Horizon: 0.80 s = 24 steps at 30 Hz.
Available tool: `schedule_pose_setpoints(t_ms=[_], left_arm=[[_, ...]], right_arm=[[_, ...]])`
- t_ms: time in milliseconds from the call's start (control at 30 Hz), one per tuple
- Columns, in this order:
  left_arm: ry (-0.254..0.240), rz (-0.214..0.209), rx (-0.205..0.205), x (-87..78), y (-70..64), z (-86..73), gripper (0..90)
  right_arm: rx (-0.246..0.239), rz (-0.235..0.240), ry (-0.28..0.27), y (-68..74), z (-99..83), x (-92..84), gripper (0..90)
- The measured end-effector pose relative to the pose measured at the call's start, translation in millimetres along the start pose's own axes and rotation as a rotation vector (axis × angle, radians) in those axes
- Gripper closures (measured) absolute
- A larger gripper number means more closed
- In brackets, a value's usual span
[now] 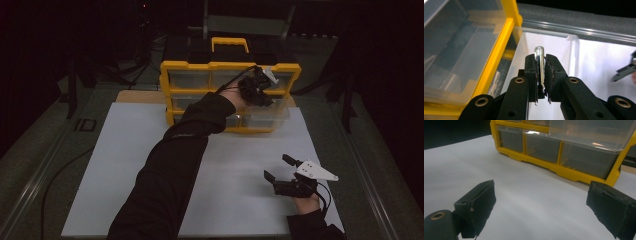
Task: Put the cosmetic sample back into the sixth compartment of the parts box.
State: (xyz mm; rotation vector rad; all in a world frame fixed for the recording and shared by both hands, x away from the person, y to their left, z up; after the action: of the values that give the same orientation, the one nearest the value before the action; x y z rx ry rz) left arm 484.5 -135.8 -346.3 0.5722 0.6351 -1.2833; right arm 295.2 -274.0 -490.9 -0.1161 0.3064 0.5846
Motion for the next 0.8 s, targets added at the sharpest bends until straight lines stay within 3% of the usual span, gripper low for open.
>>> schedule_pose_setpoints(t_ms=[167, 267, 367, 400, 533, 633, 800], left_arm=[[0.022, 0.017, -0.005, 7.3, 1.2, -0.5, 80.8], [0.010, 0.038, -0.012, 8.6, 2.5, -0.2, 80.0], [-0.006, 0.053, -0.027, 7.6, 3.0, 1.3, 63.4], [-0.006, 0.038, -0.033, 7.4, 2.4, 1.5, 57.8], [0.015, 0.042, -0.037, 7.4, -0.7, 1.4, 34.4], [0.022, 0.034, -0.041, 6.7, -2.1, 1.1, 24.0], [0.027, 0.002, -0.041, 2.7, -9.6, 0.6, 13.9]], right_arm=[[0.001, 0.004, -0.001, 0.8, 0.2, -0.2, 8.7], [0.001, 0.004, 0.000, 0.2, -0.1, -0.2, 8.7], [0.002, 0.005, -0.001, 0.2, -0.2, -0.2, 8.7], [0.003, 0.006, -0.001, 0.2, -0.2, -0.1, 8.7], [0.002, 0.008, 0.000, 0.5, -0.4, 0.2, 8.7], [0.002, 0.009, 0.002, 1.0, -0.4, 0.2, 8.7], [-0.001, 0.008, 0.004, 1.5, -0.3, 0.1, 8.7]])
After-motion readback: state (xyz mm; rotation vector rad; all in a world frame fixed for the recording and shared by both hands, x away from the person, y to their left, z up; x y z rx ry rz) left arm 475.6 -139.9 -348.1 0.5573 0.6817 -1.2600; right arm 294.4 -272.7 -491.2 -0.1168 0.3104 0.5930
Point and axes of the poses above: each handheld gripper's, and its own axes: x roughly forward along the jaws, z roughly out of its top, y roughly to its left, the point moved 4 cm from there along x, roughly forward along the jaws, and after that the axes turned 5 degrees about -z, right-handed, at the moved point
